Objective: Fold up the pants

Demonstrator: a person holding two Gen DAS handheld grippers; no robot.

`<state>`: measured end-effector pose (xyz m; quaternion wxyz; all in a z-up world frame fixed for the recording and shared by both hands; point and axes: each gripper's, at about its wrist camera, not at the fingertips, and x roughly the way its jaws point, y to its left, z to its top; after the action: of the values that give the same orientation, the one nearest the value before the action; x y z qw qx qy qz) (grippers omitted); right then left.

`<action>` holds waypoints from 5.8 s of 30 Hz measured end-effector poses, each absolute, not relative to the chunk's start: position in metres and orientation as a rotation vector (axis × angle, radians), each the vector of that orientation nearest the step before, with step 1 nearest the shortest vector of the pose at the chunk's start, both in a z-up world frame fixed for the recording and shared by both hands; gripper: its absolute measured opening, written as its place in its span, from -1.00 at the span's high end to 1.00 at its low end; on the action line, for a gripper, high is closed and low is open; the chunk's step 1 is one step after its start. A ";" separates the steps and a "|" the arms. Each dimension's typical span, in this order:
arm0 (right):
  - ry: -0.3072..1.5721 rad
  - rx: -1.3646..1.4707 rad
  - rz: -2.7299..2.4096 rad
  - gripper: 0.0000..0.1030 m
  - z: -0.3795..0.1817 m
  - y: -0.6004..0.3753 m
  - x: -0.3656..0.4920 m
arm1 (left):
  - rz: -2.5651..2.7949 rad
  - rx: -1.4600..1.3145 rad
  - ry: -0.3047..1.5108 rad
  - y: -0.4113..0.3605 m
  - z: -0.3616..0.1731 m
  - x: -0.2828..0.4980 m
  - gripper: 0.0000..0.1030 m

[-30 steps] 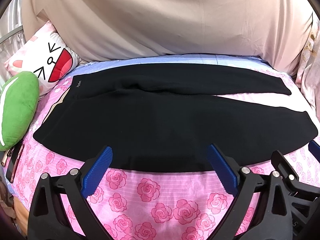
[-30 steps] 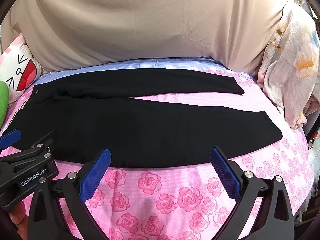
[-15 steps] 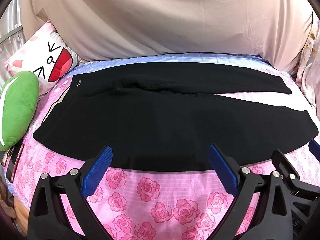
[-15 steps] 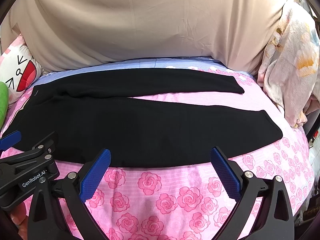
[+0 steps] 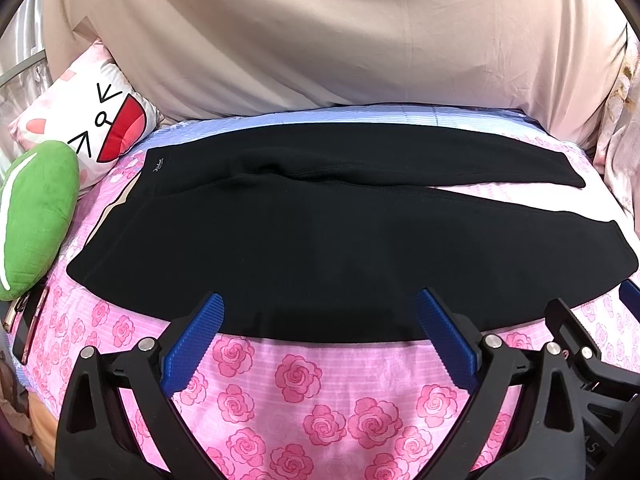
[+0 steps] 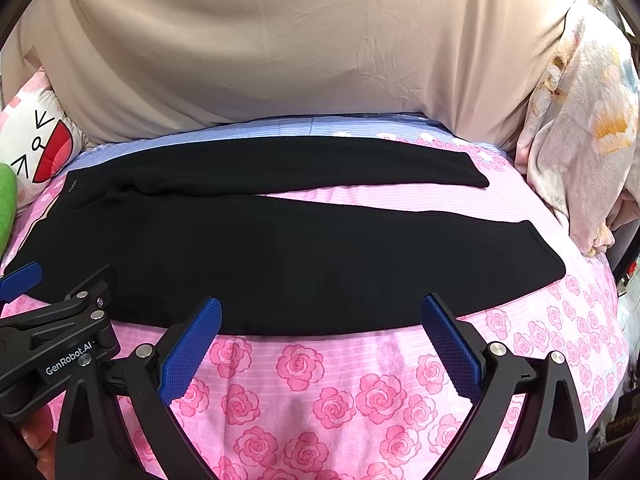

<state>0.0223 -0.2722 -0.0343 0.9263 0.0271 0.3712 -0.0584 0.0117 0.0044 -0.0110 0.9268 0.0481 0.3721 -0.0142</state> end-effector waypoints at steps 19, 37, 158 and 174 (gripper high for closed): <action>0.781 0.062 -0.117 -0.90 -0.042 -0.272 0.032 | -0.020 0.107 0.785 0.002 -0.015 0.026 -0.86; 0.840 0.100 -0.086 -0.90 -0.056 -0.345 0.087 | -0.017 0.111 0.812 0.001 -0.024 0.059 -0.91; 0.691 0.643 0.087 0.88 -0.045 -0.553 0.111 | 0.098 -0.426 1.048 0.106 -0.057 0.102 -0.71; 0.760 0.615 -0.121 -0.04 -0.073 -0.593 0.057 | 0.068 -0.528 1.070 0.122 -0.071 0.124 -0.67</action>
<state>0.0572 -0.5925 -0.0730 0.8811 0.2953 0.3647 -0.0579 0.1235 0.1215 -0.0711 0.8268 -0.2485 0.5035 0.0321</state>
